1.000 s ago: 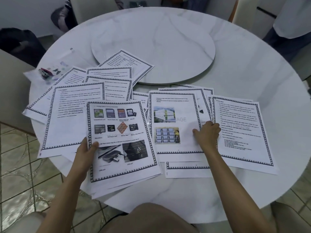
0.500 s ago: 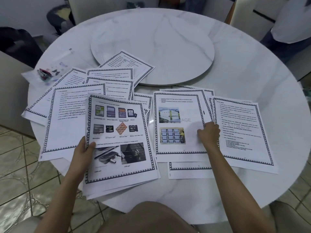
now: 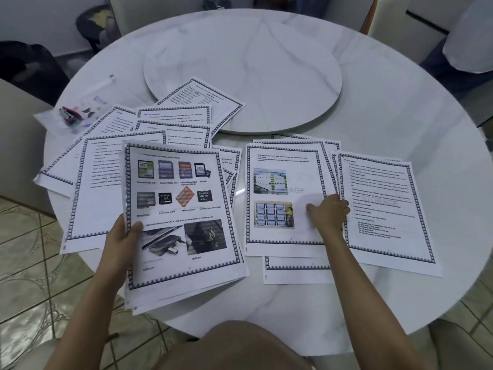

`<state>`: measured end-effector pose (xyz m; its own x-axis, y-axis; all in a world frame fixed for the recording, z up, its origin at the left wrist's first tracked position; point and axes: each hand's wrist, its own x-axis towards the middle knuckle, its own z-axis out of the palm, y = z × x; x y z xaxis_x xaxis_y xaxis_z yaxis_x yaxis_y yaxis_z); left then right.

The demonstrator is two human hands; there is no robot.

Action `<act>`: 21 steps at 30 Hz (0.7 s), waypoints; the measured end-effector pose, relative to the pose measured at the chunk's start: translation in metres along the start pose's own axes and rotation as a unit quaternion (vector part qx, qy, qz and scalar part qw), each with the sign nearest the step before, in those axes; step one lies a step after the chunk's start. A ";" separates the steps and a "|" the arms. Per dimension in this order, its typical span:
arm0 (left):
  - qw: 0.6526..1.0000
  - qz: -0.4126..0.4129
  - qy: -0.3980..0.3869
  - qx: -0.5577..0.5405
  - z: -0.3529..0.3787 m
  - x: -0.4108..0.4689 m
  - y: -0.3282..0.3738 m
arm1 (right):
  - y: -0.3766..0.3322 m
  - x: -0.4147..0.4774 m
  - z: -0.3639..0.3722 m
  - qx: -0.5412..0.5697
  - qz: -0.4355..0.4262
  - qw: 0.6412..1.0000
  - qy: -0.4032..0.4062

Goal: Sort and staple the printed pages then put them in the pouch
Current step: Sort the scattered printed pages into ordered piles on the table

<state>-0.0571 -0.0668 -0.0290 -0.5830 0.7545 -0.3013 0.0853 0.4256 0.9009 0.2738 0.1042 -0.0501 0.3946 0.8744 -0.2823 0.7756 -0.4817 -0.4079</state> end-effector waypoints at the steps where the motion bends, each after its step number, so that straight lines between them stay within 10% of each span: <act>1: 1.000 0.002 0.002 -0.005 0.000 -0.001 0.002 | -0.001 0.001 0.000 0.005 0.006 1.000 -0.005; 21: 0.997 0.008 0.010 -0.082 0.000 -0.006 0.019 | 0.001 0.009 -0.010 -0.004 0.033 0.999 -0.015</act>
<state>-0.0518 -0.0633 -0.0105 -0.5991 0.7496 -0.2815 -0.0368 0.3254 0.9449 0.2830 0.1115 -0.0447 0.4292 0.8390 -0.3346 0.7529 -0.5369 -0.3805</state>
